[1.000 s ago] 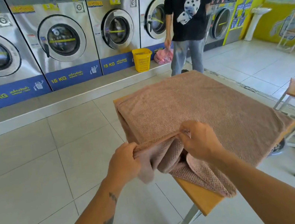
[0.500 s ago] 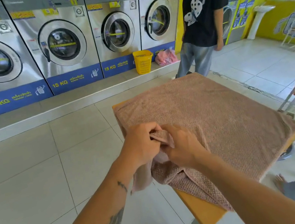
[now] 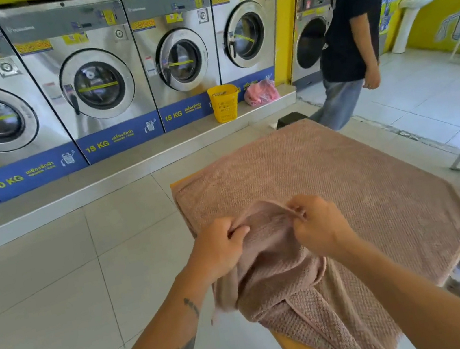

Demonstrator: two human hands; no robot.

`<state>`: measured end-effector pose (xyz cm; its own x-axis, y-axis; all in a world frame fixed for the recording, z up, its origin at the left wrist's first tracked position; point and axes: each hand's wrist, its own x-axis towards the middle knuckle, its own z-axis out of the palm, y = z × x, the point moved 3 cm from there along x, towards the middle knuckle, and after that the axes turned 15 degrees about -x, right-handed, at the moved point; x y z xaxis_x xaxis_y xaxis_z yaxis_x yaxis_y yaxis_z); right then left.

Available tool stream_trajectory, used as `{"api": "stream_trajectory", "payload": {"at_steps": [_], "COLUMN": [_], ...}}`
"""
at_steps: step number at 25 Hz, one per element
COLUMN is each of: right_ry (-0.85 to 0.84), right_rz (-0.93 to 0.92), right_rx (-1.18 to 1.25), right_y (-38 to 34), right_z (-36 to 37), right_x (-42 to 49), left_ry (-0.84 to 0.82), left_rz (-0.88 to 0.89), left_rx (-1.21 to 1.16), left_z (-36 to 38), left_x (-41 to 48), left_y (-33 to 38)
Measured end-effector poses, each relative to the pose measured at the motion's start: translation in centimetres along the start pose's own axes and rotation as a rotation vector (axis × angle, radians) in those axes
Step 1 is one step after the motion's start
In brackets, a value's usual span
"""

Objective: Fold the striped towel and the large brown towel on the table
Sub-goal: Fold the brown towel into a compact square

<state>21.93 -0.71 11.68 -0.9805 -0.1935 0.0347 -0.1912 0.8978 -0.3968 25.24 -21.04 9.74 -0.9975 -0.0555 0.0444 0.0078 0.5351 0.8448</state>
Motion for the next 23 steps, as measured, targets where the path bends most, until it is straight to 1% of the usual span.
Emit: {"api": "stream_trajectory", "payload": {"at_steps": [2, 5, 6, 8, 10, 12, 15, 16, 17, 19, 20, 21, 23], "right_ry": [0.024, 0.131, 0.175, 0.206, 0.237, 0.308, 0.457, 0.448, 0.384, 0.156, 0.058, 0.007, -0.02], "right_rz": [-0.115, -0.198, -0.2, -0.131, -0.05, 0.024, 0.198, 0.288, 0.379, 0.506, 0.496, 0.43, 0.273], "right_rx": [-0.096, -0.049, -0.054, -0.084, -0.057, -0.045, -0.062, -0.118, -0.193, -0.297, -0.307, -0.286, -0.2], "right_y": [-0.3, -2.5, -3.0, -3.7, -4.3, -5.1, -4.4, -3.6, -2.7, -1.9, -2.6, -3.7, -7.3], "right_z": [0.4, 0.2, 0.1, -0.5, -1.6, -3.1, -5.6, -5.9, -5.8, -4.2, -2.9, -1.7, 0.2], "right_x": [-0.7, -0.3, 0.7, 2.4, 4.0, 5.1, 5.7, 5.6, 5.4, 4.6, 4.3, 4.2, 5.0], "left_ry": [-0.084, -0.17, -0.182, -0.183, -0.191, -0.246, -0.349, -0.348, -0.355, -0.396, -0.416, -0.427, -0.44], "left_rz": [0.115, 0.251, 0.285, 0.337, 0.277, 0.109, -0.092, -0.107, -0.089, 0.007, 0.068, 0.131, 0.281], "left_rx": [0.056, 0.148, 0.163, 0.127, 0.012, -0.092, -0.12, -0.164, -0.245, -0.414, -0.437, -0.402, -0.239], "left_z": [0.5, 0.3, 0.1, -0.7, -1.4, -1.6, -2.5, -3.5, -4.7, -6.8, -7.6, -8.0, -8.0], "left_x": [1.5, 3.9, 4.6, 5.8, 6.9, 7.4, 7.4, 8.1, 9.2, 11.4, 12.3, 13.1, 14.0], "left_y": [1.9, 3.5, 3.4, 2.8, 0.4, -3.8, -9.8, -10.7, -10.7, -8.2, -6.2, -4.3, -1.3]}}
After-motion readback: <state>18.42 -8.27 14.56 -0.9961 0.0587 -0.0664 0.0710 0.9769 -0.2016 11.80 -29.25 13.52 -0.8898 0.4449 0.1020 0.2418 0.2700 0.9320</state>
